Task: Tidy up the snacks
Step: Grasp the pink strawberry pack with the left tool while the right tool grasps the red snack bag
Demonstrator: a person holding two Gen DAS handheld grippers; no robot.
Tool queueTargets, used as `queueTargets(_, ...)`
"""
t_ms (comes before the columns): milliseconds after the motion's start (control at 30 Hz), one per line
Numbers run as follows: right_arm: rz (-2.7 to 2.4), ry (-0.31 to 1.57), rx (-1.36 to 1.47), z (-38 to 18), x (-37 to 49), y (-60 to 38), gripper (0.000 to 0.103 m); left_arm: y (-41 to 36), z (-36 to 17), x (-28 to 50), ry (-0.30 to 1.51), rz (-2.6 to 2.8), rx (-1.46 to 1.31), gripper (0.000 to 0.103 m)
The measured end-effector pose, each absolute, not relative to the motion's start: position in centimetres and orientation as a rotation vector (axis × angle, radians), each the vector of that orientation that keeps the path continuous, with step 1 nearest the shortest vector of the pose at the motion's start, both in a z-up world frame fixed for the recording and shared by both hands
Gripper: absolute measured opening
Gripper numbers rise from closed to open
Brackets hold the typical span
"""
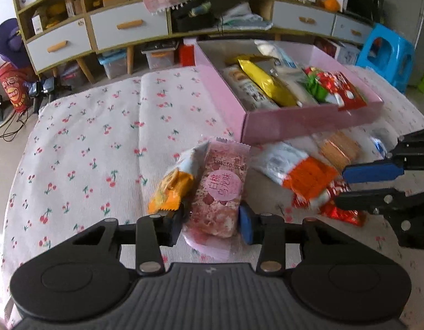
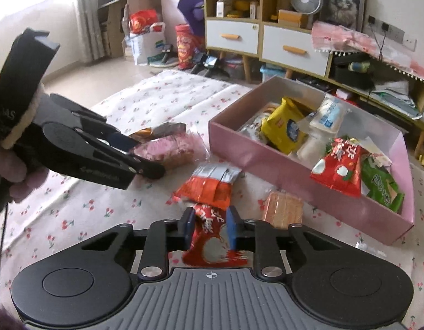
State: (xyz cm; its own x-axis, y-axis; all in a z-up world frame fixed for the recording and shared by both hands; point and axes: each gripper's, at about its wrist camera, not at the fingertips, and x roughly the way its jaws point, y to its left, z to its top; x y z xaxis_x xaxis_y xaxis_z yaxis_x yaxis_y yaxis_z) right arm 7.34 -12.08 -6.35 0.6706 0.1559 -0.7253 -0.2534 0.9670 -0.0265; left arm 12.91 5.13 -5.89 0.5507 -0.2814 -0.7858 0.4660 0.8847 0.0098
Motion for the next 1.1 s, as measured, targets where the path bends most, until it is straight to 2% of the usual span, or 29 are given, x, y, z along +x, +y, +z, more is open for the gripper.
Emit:
queueTargets(333,0.284,0.890,-0.156,-6.1,5.1,-11.1,0.021,5.7,-5.4,10.4,1.000,-0.545,0.264,0.039)
queueTargets(367,0.281,0.883,-0.150,-6.0,5.0,-11.1,0.029,5.6,-5.3,10.2,1.002,-0.550,0.268,0.042)
queueTargets(400,0.274,0.875,-0.143,-5.8,4.9,-11.2,0.030,5.7,-5.3,9.9,1.002,-0.553,0.270,0.047)
queueTargets(433,0.269,0.869,-0.143,-5.6,5.0,-11.3,0.037,5.7,-5.3,9.8,0.998,-0.554,0.271,0.048)
queueTargets(533,0.234,0.835,-0.165,-5.6,5.4,-11.4,0.068,5.5,-5.4,9.6,0.982,-0.550,0.287,0.052)
queueTargets(567,0.224,0.826,-0.177,-5.7,5.6,-11.5,0.070,5.3,-5.5,9.7,0.974,-0.546,0.293,0.054)
queueTargets(833,0.202,0.857,-0.254,-7.9,8.0,-10.8,0.069,4.6,-5.2,10.6,0.935,-0.500,0.270,0.055)
queueTargets(900,0.207,0.850,-0.272,-7.8,8.0,-10.5,0.059,4.5,-5.3,10.8,0.926,-0.497,0.265,0.055)
queueTargets(933,0.228,0.859,-0.263,-7.8,8.1,-10.4,0.047,4.5,-5.3,10.8,0.921,-0.496,0.267,0.054)
queueTargets(967,0.236,0.866,-0.249,-7.7,8.1,-10.4,0.039,4.5,-5.4,10.8,0.918,-0.495,0.269,0.054)
queueTargets(1100,0.238,0.884,-0.244,-7.6,7.8,-10.2,0.038,4.5,-5.9,11.1,0.923,-0.491,0.251,0.053)
